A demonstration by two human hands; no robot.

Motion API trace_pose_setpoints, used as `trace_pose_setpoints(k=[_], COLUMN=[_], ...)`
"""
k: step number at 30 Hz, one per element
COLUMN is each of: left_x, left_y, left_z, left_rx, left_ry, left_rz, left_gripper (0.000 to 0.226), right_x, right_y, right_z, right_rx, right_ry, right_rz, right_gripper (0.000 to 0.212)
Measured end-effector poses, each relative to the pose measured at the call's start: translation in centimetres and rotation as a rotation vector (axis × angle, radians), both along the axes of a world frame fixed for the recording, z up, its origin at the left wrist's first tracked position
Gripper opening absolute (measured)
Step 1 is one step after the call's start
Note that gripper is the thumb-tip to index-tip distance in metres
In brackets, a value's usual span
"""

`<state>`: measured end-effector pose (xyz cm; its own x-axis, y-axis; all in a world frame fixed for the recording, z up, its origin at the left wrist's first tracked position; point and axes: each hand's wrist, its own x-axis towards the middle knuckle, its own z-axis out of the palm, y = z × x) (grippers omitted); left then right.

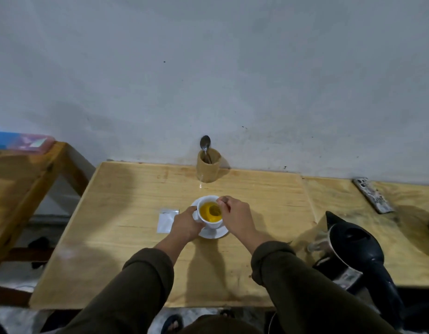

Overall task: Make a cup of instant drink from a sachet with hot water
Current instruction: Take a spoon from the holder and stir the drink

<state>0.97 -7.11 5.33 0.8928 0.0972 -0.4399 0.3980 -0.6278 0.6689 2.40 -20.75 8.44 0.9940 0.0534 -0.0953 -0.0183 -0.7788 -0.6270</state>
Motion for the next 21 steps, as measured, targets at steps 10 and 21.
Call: trace_pose_setpoints(k=[10,21], left_x=[-0.2,-0.4], left_y=[-0.4,-0.7], left_z=[0.2,0.2], left_rx=[-0.015,0.0], left_ry=[0.013,0.003], left_rz=[0.056,0.083], left_gripper=[0.051,0.052], right_x=[1.2,1.8], right_y=[-0.1,-0.7], right_z=[-0.3,0.0], right_rx=[0.052,-0.082], right_ry=[0.15,0.013], right_rz=[0.023,0.093], right_gripper=[0.029,0.03])
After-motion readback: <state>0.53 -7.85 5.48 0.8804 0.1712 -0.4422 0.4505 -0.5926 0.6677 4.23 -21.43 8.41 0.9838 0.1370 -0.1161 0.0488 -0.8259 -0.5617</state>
